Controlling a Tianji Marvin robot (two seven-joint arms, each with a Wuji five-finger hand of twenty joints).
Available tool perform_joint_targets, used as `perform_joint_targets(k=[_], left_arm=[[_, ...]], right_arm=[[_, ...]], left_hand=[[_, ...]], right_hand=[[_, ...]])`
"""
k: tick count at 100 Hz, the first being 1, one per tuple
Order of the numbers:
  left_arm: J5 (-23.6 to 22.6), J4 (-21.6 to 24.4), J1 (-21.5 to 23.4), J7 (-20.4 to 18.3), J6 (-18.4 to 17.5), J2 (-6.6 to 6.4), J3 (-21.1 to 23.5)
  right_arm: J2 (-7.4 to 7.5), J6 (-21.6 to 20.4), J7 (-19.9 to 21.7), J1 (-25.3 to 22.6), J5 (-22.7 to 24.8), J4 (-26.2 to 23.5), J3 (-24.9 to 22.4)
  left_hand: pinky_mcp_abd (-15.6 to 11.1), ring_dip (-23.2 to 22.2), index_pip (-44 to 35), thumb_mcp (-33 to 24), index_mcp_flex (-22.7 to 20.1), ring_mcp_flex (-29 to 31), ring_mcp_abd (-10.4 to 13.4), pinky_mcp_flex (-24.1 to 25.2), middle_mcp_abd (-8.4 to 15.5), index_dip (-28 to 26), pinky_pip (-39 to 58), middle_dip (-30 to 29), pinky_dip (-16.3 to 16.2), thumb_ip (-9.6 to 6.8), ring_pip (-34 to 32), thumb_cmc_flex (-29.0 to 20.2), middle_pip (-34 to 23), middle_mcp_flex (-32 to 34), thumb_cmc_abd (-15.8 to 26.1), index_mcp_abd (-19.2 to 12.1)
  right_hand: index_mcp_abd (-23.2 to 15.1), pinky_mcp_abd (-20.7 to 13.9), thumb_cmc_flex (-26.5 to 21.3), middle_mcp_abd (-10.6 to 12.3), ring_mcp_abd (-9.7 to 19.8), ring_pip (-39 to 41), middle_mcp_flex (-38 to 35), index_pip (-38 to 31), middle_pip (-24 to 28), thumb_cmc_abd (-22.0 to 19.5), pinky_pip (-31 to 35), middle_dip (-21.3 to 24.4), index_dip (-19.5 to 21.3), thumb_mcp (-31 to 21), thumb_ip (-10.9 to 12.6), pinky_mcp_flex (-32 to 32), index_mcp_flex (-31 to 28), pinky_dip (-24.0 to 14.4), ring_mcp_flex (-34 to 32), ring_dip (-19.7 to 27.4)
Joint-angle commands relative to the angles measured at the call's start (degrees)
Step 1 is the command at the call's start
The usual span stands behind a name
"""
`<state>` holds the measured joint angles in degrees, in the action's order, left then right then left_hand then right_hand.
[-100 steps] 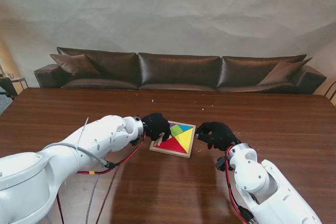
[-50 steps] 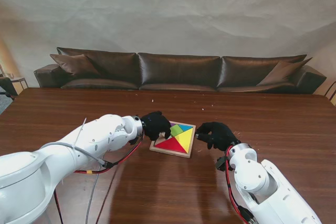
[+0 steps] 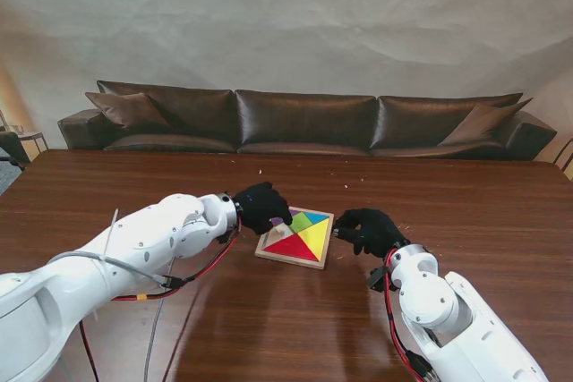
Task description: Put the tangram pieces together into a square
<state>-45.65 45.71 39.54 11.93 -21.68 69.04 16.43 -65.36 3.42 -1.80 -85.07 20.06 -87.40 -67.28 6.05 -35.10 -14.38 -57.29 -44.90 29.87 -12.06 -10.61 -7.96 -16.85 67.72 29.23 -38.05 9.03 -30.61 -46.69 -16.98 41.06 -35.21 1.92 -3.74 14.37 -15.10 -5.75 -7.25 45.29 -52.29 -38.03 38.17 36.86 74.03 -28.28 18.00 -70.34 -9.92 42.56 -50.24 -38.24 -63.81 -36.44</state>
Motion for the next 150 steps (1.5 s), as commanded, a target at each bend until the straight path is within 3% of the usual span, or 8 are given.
perform_joint_targets(k=[1,4,7,11,16,29,65,150], left_arm=[[0.1,0.5,0.4,-2.1,0.0,-1.45,0.6],[-0.1,1.3,0.8,-2.7,0.0,-1.99,1.5],[-0.3,2.1,1.3,-3.5,-0.1,-2.55,2.4],[-0.4,3.0,1.8,-4.9,-0.4,-3.22,3.4],[-0.4,3.7,2.4,-6.0,-0.8,-3.78,4.3],[-0.6,5.2,3.2,-8.9,-0.9,-4.96,4.9],[-0.2,5.5,4.2,-9.2,-0.5,-5.06,5.5],[2.6,4.0,4.1,-9.7,-0.4,-3.88,4.8]], right_arm=[[-0.27,-0.2,0.8,-0.1,-0.1,0.1,0.2],[-0.28,-0.2,0.8,0.0,-0.2,0.2,0.2],[-0.29,-0.2,0.8,0.0,-0.2,0.2,0.3],[-0.31,-0.2,0.7,0.0,-0.2,0.3,0.3],[-0.34,-0.2,0.7,0.1,-0.3,0.3,0.4],[-0.37,-0.2,0.7,0.3,-0.4,0.5,0.6],[-0.49,-0.1,0.5,0.3,-1.0,0.7,0.7],[-0.57,0.1,0.6,0.2,-1.8,0.7,0.4]], left_hand=[[1.2,-2.2,-2.2,1.0,-2.4,2.4,-1.3,-1.2,0.2,-2.1,3.4,3.2,-1.9,-1.83,-2.7,0.9,-2.3,2.4,1.9,0.1],[1.2,-3.2,-3.1,1.4,-3.1,3.4,-1.2,-1.9,0.4,-3.1,4.5,5.1,-2.6,-1.68,-3.9,0.9,-3.8,3.5,2.1,0.0],[1.3,-4.3,-4.9,3.7,-4.5,4.8,-1.1,-2.9,0.9,-6.0,5.4,14.3,-3.3,1.6,-5.1,-0.4,-4.5,5.4,1.0,-0.9],[1.6,-5.4,-6.4,6.2,-5.6,5.8,-1.4,-3.3,0.2,-7.1,6.3,19.8,-3.9,3.08,-6.5,-1.7,-4.5,7.0,0.6,-1.5],[1.6,-7.4,-8.0,8.1,-6.5,7.1,-1.6,-4.0,0.7,-7.1,7.8,26.9,-5.1,3.37,-9.0,-2.9,-3.7,10.0,0.4,-1.8],[1.3,-9.9,-6.5,10.9,-6.4,7.5,-1.6,-3.8,1.3,-5.3,9.0,33.2,-6.1,3.47,-12.4,-3.8,-4.0,11.7,1.2,-2.6],[1.6,-10.4,1.0,11.7,-2.9,7.1,-1.9,-3.2,0.9,-1.1,8.9,34.9,-6.8,3.16,-12.6,-4.0,-3.2,11.4,1.9,-1.1],[2.0,-10.6,5.5,12.2,2.4,6.5,-2.3,-2.3,0.3,3.9,8.5,34.1,-7.4,2.62,-12.6,-1.5,-4.9,9.9,4.2,1.9]], right_hand=[[-0.1,0.8,-0.5,-1.1,-0.3,0.7,-1.3,-0.8,0.6,-0.4,1.5,0.1,-0.9,0.5,-0.6,-7.0,-0.7,0.7,-2.2,0.1],[-0.1,0.8,-0.5,-1.0,-0.5,0.7,-1.3,-0.8,0.6,-0.5,1.5,0.1,-0.9,0.5,-0.5,-7.0,-0.7,0.7,-2.2,0.1],[-0.2,0.8,-0.5,-1.1,-0.3,0.7,-1.3,-0.8,0.5,-0.6,1.5,0.1,-0.8,0.5,-0.5,-7.0,-0.6,0.7,-2.2,0.1],[-0.1,0.8,-0.5,-1.1,-0.4,0.7,-1.4,-0.8,0.6,-0.5,1.5,0.1,-0.8,0.5,-0.4,-7.1,-0.7,0.7,-2.2,0.1],[-0.1,0.8,-0.5,-1.2,-0.3,0.7,-1.4,-0.7,0.6,-0.6,1.5,0.1,-0.8,0.5,-0.4,-7.1,-0.6,0.6,-2.2,0.1],[-0.1,0.8,-0.3,-1.2,-0.5,0.7,-1.4,-0.7,0.5,-0.8,1.5,0.1,-0.7,0.6,-0.3,-7.1,-0.6,0.6,-2.2,0.1],[0.0,0.9,-0.3,-1.3,-0.5,0.8,-1.5,-0.6,0.5,-1.0,1.6,0.1,-0.6,0.7,-0.2,-7.2,-0.7,0.6,-2.2,0.1],[0.2,1.1,-0.5,-1.4,-0.8,0.8,-2.2,-0.7,0.5,-0.9,1.6,0.1,-0.7,0.6,-0.4,-7.3,-0.9,0.5,-2.2,0.1]])
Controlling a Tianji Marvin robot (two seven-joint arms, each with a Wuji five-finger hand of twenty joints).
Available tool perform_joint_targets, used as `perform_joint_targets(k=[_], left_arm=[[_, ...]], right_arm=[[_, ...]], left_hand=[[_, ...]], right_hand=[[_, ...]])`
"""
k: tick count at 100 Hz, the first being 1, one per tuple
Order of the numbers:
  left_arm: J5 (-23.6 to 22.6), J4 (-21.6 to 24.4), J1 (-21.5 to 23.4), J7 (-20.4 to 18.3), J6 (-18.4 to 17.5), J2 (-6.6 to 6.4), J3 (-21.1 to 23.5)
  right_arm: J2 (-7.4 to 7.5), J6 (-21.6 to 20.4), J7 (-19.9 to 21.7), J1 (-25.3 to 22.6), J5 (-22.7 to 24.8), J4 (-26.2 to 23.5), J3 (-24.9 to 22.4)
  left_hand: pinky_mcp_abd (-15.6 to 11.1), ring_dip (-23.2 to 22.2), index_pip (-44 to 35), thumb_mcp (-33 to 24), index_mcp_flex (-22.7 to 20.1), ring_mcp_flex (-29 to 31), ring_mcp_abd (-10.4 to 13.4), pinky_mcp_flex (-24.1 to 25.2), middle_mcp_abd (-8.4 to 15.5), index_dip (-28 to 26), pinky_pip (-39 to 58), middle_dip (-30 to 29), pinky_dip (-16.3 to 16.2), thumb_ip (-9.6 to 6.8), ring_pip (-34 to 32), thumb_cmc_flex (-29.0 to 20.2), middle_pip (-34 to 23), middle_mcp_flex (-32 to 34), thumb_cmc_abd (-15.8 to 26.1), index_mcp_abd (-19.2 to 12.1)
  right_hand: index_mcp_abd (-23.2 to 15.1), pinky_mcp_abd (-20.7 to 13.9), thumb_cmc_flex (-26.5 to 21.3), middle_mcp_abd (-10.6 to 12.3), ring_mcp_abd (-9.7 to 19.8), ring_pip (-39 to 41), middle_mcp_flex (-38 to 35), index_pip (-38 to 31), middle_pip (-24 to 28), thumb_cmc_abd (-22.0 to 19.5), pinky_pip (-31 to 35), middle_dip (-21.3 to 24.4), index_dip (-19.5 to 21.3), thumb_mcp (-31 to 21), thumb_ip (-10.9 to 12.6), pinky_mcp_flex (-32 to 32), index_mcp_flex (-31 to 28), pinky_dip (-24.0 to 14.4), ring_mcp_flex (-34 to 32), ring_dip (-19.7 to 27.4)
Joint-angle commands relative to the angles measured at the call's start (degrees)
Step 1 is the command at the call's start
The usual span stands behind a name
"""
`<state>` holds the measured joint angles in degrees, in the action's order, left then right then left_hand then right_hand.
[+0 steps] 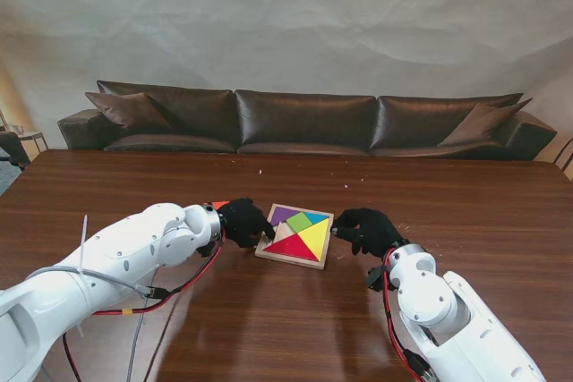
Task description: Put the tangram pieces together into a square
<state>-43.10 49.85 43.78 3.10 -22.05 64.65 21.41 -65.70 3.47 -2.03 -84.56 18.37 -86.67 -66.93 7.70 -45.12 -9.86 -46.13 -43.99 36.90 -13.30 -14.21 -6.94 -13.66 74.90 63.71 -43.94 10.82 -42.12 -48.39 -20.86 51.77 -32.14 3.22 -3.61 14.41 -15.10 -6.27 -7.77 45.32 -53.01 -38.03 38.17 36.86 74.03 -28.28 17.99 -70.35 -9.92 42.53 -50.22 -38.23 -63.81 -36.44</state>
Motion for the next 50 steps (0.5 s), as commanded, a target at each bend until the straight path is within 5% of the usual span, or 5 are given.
perform_joint_targets(k=[1,50], left_arm=[[0.1,-0.1,-0.2,-0.9,0.0,0.52,-0.1],[1.8,-0.8,-0.1,-1.4,0.1,1.12,-0.2]], right_arm=[[-0.22,0.1,0.9,-0.3,-0.1,0.0,0.0],[-0.19,0.1,1.1,-0.2,-0.3,0.0,0.1]], left_hand=[[0.3,-0.6,1.0,1.0,1.5,-0.5,-1.1,1.3,-0.8,0.8,1.3,-0.4,-1.6,0.82,-1.1,0.3,-1.0,-0.8,1.2,0.7],[0.2,-0.7,2.8,1.5,5.2,-0.9,-1.4,1.7,-1.3,3.5,1.1,-1.7,-2.0,0.18,-1.1,1.4,-1.9,-1.8,3.3,2.4]], right_hand=[[0.0,1.1,-0.5,-0.9,-0.3,0.8,-1.5,-0.7,0.4,-0.9,1.6,0.1,-0.7,0.6,-0.4,-7.3,-0.9,0.5,-2.2,0.1],[0.1,1.0,-0.5,-0.8,-0.4,0.7,-1.8,-0.7,0.3,-0.9,1.6,0.1,-0.8,0.6,-0.5,-7.2,-1.0,0.5,-2.3,0.1]])
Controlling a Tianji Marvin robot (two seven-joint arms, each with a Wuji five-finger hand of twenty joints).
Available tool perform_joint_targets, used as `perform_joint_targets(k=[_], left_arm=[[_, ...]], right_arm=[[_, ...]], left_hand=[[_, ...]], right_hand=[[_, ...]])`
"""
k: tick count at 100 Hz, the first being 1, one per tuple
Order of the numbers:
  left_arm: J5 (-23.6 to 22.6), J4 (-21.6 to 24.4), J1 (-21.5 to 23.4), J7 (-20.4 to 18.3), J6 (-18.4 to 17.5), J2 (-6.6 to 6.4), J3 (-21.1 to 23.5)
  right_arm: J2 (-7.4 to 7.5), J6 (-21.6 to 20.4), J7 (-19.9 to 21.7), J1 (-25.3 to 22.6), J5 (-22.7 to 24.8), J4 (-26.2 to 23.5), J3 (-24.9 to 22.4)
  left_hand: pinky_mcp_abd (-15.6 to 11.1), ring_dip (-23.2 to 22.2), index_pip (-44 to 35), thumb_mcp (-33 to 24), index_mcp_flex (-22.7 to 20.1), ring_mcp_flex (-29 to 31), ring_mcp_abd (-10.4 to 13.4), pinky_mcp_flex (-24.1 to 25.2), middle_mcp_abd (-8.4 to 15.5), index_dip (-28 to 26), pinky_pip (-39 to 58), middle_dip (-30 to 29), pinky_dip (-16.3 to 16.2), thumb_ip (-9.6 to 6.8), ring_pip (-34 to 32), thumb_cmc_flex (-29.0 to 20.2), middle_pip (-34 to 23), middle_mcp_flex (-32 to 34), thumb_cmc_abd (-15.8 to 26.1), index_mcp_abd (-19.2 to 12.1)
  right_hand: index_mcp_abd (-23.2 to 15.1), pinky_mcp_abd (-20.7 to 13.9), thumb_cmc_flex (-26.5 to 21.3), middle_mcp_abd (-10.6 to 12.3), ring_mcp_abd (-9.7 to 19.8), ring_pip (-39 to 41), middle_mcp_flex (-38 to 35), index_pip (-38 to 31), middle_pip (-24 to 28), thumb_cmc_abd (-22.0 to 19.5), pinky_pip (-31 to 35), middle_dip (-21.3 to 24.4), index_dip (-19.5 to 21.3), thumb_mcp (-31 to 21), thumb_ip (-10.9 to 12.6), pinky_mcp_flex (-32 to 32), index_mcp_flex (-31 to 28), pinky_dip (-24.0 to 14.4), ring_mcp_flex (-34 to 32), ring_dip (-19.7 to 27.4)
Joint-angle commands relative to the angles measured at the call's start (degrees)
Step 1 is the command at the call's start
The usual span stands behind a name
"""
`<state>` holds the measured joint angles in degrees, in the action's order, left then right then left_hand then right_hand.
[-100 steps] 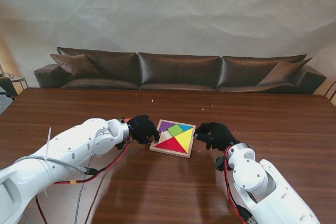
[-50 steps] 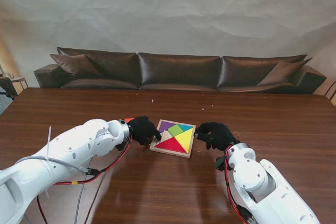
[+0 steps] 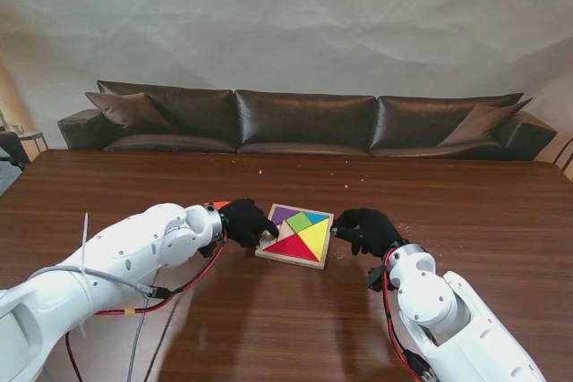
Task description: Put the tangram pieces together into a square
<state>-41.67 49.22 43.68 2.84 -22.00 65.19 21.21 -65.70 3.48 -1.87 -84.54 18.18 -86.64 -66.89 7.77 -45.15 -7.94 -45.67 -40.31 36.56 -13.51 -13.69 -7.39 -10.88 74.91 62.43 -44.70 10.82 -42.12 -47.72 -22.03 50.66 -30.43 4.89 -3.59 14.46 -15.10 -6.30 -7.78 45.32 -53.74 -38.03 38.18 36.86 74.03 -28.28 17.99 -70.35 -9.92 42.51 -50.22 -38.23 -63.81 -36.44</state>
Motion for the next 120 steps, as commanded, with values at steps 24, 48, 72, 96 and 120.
perform_joint_targets(k=[24,48,72,96,120], left_arm=[[1.1,-0.2,0.0,-1.8,0.3,0.76,0.0],[1.2,0.0,-0.1,-2.2,0.5,0.69,-0.1],[-0.6,2.4,0.9,-3.1,0.9,-0.7,2.5],[-2.3,4.6,2.2,-4.1,1.4,-1.87,5.3],[-2.8,4.9,2.7,-3.9,1.9,-2.07,6.2]], right_arm=[[-0.17,0.6,1.1,-0.4,-0.1,-0.7,-0.1],[-0.11,0.9,1.3,-0.6,-0.1,-1.2,-0.3],[-0.08,1.2,1.4,-0.9,0.0,-1.6,-0.4],[-0.03,1.2,1.5,-1.0,0.0,-1.9,-0.4],[0.0,1.2,1.6,-1.1,0.0,-1.9,-0.4]], left_hand=[[0.0,-0.9,1.3,1.7,2.8,-0.9,-1.2,1.6,-1.1,1.6,1.1,-0.5,-1.5,-0.1,-1.3,0.6,-1.4,-1.1,2.5,0.6],[0.0,-0.9,0.9,1.9,2.8,-0.7,-1.1,1.5,-1.0,1.8,1.3,-0.5,-1.7,-0.26,-1.5,0.7,-1.8,-1.3,2.6,0.2],[0.1,-1.0,0.1,2.0,2.4,-0.7,-1.2,1.5,-1.1,1.4,1.3,-0.4,-1.8,-0.2,-1.6,0.4,-2.1,-1.2,2.5,-1.3],[0.3,-1.0,0.0,2.1,2.3,-0.6,-1.3,1.6,-1.3,1.2,1.2,-0.4,-1.9,-0.18,-1.6,-0.2,-2.0,-1.2,2.5,-1.8],[0.3,-0.7,-0.2,2.1,2.3,-0.7,-1.5,1.5,-1.5,1.0,1.2,-1.8,-2.0,-0.87,-1.1,1.3,-1.5,-1.7,3.9,-1.6]], right_hand=[[0.0,1.0,-0.6,-0.8,-0.3,0.7,-1.2,-0.8,0.3,-0.8,1.6,0.1,-0.9,0.5,-0.6,-7.1,-1.0,0.5,-2.4,0.1],[0.1,1.0,-0.6,-0.8,-0.3,0.7,-1.1,-0.8,0.3,-0.8,1.6,0.0,-0.9,0.5,-0.6,-7.2,-1.0,0.5,-2.3,0.1],[0.1,1.1,-0.7,-0.8,-0.4,0.7,-1.2,-0.8,0.3,-0.7,1.6,0.0,-1.0,0.5,-0.7,-7.2,-1.1,0.6,-2.3,0.1],[0.1,1.1,-0.6,-0.7,-0.3,0.7,-1.3,-0.9,0.3,-0.8,1.6,0.0,-1.1,0.5,-0.7,-7.2,-1.1,0.6,-2.4,0.1],[0.1,1.1,-0.6,-0.8,-0.3,0.6,-1.5,-0.9,0.3,-0.8,1.6,0.0,-1.1,0.5,-0.7,-7.2,-1.1,0.6,-2.3,0.1]])
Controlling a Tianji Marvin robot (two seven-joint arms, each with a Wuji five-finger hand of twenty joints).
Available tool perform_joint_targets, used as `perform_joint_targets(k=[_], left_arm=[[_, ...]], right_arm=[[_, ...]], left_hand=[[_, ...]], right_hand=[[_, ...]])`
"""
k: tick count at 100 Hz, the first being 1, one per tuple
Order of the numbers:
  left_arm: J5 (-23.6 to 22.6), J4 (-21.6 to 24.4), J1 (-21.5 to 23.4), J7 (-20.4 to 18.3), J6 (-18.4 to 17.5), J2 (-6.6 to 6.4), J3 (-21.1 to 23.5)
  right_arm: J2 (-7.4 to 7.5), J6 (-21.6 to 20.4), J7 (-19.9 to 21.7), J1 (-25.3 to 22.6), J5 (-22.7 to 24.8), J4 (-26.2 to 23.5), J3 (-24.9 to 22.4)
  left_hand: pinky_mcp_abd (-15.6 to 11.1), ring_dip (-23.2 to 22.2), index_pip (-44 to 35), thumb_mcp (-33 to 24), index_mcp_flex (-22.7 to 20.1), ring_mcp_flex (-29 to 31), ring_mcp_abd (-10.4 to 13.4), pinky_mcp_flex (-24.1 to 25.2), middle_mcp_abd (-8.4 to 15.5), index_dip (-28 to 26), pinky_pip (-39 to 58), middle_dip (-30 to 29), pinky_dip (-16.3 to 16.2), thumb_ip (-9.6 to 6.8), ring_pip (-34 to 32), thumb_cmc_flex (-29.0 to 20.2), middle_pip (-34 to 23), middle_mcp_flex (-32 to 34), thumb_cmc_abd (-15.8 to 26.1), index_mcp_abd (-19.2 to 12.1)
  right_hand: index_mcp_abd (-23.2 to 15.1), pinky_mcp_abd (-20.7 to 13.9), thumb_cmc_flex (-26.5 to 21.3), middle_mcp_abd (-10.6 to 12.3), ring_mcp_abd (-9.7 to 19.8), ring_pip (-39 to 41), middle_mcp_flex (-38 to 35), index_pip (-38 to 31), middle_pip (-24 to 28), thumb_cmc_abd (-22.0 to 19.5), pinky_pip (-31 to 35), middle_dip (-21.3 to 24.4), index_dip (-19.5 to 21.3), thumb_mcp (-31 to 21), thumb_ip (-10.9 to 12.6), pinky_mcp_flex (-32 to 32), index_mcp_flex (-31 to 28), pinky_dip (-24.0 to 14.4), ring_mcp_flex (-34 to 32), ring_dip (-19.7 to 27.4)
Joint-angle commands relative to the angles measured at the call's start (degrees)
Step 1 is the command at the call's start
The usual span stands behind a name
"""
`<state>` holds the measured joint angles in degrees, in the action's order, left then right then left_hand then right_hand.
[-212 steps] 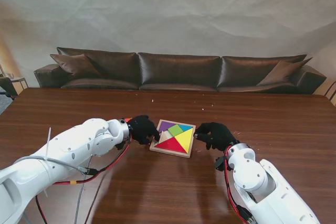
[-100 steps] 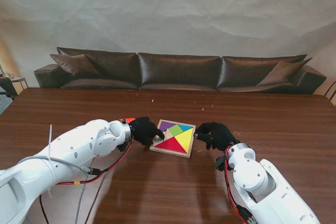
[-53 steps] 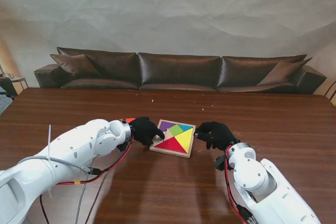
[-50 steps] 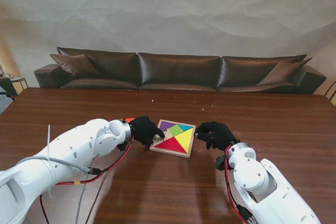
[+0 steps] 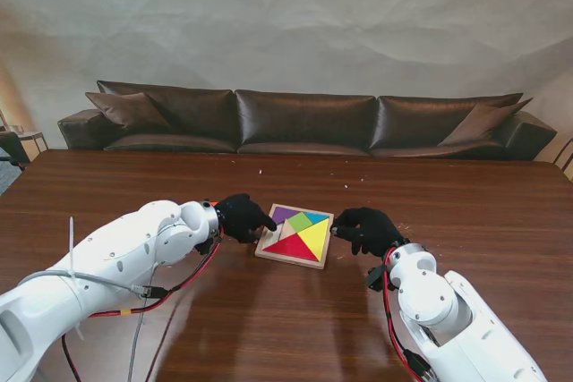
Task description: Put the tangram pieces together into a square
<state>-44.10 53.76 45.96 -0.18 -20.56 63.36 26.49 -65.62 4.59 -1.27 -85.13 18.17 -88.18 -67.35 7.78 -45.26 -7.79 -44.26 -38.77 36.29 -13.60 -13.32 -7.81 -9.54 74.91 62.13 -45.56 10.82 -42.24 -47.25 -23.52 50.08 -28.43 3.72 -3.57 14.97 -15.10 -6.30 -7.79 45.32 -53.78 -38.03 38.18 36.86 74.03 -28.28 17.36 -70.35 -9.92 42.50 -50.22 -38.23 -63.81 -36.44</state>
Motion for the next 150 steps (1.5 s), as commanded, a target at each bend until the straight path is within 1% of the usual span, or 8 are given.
perform_joint_targets(k=[1,10,23,55,92,119,138,150], left_arm=[[-0.5,0.4,0.5,-0.8,0.5,-0.26,1.1],[-1.4,1.0,1.2,-0.5,1.2,-0.65,2.9],[-2.6,1.8,2.7,-0.4,3.0,-1.22,6.5],[-3.2,2.6,5.3,-1.3,5.7,-1.93,12.1],[-5.0,1.0,4.3,-1.8,12.0,-2.29,12.3],[-0.8,-7.6,-1.0,2.8,16.6,0.24,5.1],[4.3,-15.2,-5.2,5.1,17.3,3.56,-1.9],[7.5,-21.4,-7.5,7.7,16.5,6.58,-6.2]], right_arm=[[-0.08,0.1,1.0,-0.5,0.1,-0.4,0.1],[-0.1,0.1,0.9,-0.5,0.0,-0.4,0.0],[-0.08,0.1,1.0,-0.5,0.1,-0.3,0.1],[-0.07,0.0,1.2,-0.2,-0.1,-0.1,0.5],[-0.01,-0.1,1.7,-0.1,-0.4,0.2,0.7],[-0.02,0.0,1.8,0.0,-0.6,0.4,0.8],[-0.03,0.3,1.9,0.1,-0.8,0.4,0.7],[-0.02,0.4,2.0,0.0,-1.0,0.3,0.6]], left_hand=[[0.3,-0.5,-0.4,0.6,0.7,-0.4,-1.5,1.2,-1.2,-0.4,1.1,-1.9,-1.1,-0.98,-0.8,1.1,0.0,-1.3,2.1,-0.3],[1.0,0.8,-1.9,-2.2,-1.4,-0.2,-1.9,1.0,-2.3,-2.0,0.7,-17.0,-1.0,-4.17,0.8,5.1,1.0,-2.8,3.6,0.7],[3.1,3.3,-2.8,-1.5,-3.0,-0.4,-3.0,1.4,-3.7,-3.6,-1.4,-25.1,-0.2,-4.34,4.8,5.9,5.1,-4.1,3.4,1.0],[4.1,3.9,-1.9,-0.9,-2.1,-0.9,-3.6,2.8,-4.3,-3.9,-2.8,-26.7,-0.2,-4.47,6.2,5.4,6.1,-4.1,3.8,0.8],[5.1,7.7,0.2,1.4,1.8,-6.5,-4.5,7.3,-5.3,-3.4,-11.8,-31.2,2.5,-4.5,13.8,7.1,11.1,-10.0,3.8,4.3],[4.7,7.9,0.9,3.3,3.8,-10.2,-4.3,10.4,-5.3,-3.4,-13.2,-32.5,2.0,-4.36,15.1,8.6,12.8,-14.0,3.8,7.8],[4.2,7.9,1.3,4.9,5.1,-12.5,-4.1,12.6,-5.2,-3.7,-14.0,-33.3,1.3,-4.32,15.8,9.9,13.7,-16.4,4.1,8.5],[4.0,7.9,1.5,5.5,5.6,-13.3,-4.0,13.2,-5.0,-3.8,-14.5,-33.7,0.9,-4.38,16.2,10.1,14.0,-17.1,4.4,8.4]], right_hand=[[0.1,0.6,-0.6,-0.8,-0.3,0.6,-1.4,-0.9,0.3,-0.7,1.6,0.0,-0.5,0.5,-0.7,-7.2,-1.1,0.6,-2.4,0.1],[0.2,0.6,-0.6,-0.8,-0.3,0.6,-1.5,-0.9,0.3,-0.7,1.6,0.0,-0.5,0.4,-0.7,-7.2,-1.0,0.6,-2.4,0.1],[0.1,0.7,-0.6,-0.9,-0.3,0.6,-1.5,-0.9,0.2,-0.8,1.6,0.0,-0.5,0.5,-0.7,-7.2,-1.0,0.6,-2.4,0.1],[0.2,0.7,-0.6,-0.8,-0.4,0.6,-1.6,-0.9,0.2,-0.8,1.6,0.0,-0.5,0.5,-0.7,-7.2,-1.1,0.6,-2.5,0.0],[0.1,0.7,-0.6,-0.7,-0.4,0.6,-1.9,-0.9,0.2,-0.9,1.6,0.0,-0.5,0.5,-0.6,-7.2,-1.0,0.6,-2.5,0.0],[0.2,0.7,-0.6,-0.7,-0.5,0.6,-2.2,-0.9,0.1,-0.8,1.6,0.0,-0.5,0.5,-0.6,-7.2,-1.1,0.5,-2.4,0.0],[0.2,0.7,-0.7,-0.6,-0.3,0.6,-2.3,-0.9,0.1,-0.9,1.7,-0.1,-0.5,0.5,-0.7,-7.2,-1.1,0.5,-2.6,0.0],[0.2,0.7,-0.7,-0.7,-0.6,0.6,-2.4,-0.9,0.1,-0.8,1.7,-0.1,-0.6,0.5,-0.8,-7.2,-1.1,0.5,-2.6,0.0]])
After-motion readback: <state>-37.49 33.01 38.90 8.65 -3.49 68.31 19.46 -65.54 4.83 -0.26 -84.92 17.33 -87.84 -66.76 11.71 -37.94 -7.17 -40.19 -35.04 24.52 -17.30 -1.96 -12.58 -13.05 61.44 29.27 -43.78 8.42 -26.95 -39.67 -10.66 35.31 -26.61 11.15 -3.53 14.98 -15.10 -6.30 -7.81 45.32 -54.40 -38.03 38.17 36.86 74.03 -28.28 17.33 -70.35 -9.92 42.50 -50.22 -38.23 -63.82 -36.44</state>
